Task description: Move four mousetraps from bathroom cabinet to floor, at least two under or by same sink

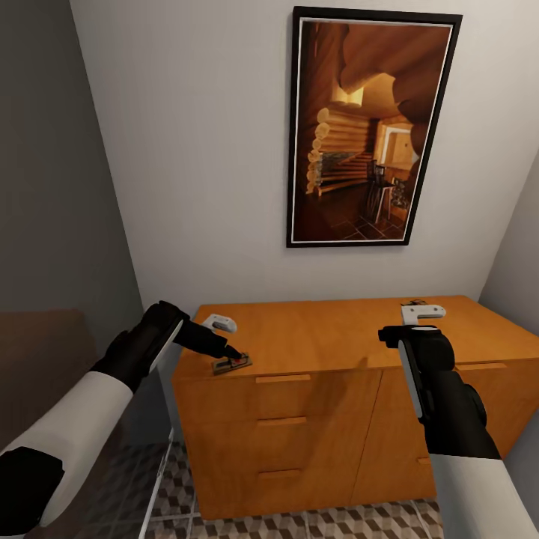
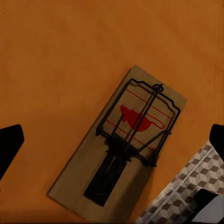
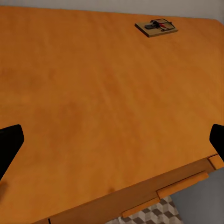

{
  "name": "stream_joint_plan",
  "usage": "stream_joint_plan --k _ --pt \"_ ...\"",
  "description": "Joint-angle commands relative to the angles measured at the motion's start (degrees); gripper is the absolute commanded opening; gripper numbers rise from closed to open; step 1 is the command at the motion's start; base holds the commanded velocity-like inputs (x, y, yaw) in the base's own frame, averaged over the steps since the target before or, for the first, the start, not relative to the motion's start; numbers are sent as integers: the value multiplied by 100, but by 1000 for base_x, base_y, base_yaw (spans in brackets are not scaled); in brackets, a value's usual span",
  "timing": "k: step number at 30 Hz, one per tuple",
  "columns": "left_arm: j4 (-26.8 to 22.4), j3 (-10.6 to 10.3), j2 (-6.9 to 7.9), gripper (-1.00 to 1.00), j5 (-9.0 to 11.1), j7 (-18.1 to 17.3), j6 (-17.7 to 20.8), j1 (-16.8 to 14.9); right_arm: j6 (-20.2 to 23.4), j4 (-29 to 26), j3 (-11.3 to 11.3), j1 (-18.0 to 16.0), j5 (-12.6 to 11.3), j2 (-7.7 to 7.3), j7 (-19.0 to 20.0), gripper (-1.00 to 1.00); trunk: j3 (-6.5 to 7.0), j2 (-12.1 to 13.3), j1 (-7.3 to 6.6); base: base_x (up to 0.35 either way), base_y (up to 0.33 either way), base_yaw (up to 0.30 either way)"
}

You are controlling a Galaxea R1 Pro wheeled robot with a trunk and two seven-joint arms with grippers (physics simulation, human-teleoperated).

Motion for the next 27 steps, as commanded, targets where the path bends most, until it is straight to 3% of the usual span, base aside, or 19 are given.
stream_joint_plan --k 1,9,27 --pt "-8 -8 4 100 -89 -71 10 -5 26 -4 4 -5 -2 -2 -14 100 -7 -4 0 0 0 0" --pt "-15 -3 -8 100 -222 -141 10 -5 26 -2 4 -5 -9 5 -14 100 -7 -4 0 0 0 0" --pt "-5 -4 -7 100 -277 -159 10 -5 26 5 4 -5 -15 -39 -13 100 -7 -4 0 0 0 0"
